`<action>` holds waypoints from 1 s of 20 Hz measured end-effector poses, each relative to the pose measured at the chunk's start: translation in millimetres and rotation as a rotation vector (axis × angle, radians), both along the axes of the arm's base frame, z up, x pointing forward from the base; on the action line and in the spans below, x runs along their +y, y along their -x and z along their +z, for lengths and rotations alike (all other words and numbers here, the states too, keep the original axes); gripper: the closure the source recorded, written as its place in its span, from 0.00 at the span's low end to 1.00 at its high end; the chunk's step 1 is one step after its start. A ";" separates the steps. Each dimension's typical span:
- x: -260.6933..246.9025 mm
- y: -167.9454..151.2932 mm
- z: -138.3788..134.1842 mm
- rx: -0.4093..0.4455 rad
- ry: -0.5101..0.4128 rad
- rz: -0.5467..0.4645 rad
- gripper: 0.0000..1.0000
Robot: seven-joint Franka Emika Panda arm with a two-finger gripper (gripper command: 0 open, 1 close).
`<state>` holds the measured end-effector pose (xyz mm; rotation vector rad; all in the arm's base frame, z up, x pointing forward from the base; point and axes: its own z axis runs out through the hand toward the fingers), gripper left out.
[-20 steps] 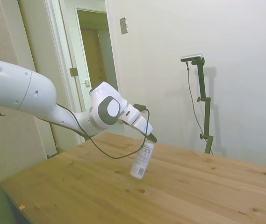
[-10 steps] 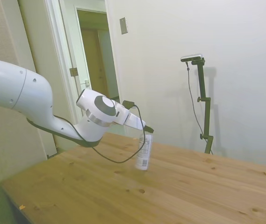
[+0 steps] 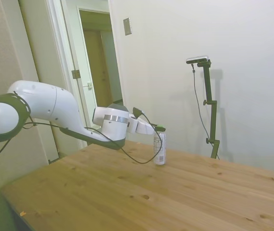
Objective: Stand the water bottle
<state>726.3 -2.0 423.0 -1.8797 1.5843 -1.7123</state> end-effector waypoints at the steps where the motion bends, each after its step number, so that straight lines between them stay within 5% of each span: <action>1: 0.5 -2.2 -2.5 -0.012 0.005 -0.004 1.00; 5: 2.1 -6.3 -2.8 -0.017 0.017 -0.002 1.00; 6: 3.2 -6.5 -3.6 -0.016 0.018 -0.001 0.00; 20: 20.3 13.7 -2.0 0.009 0.023 0.008 0.00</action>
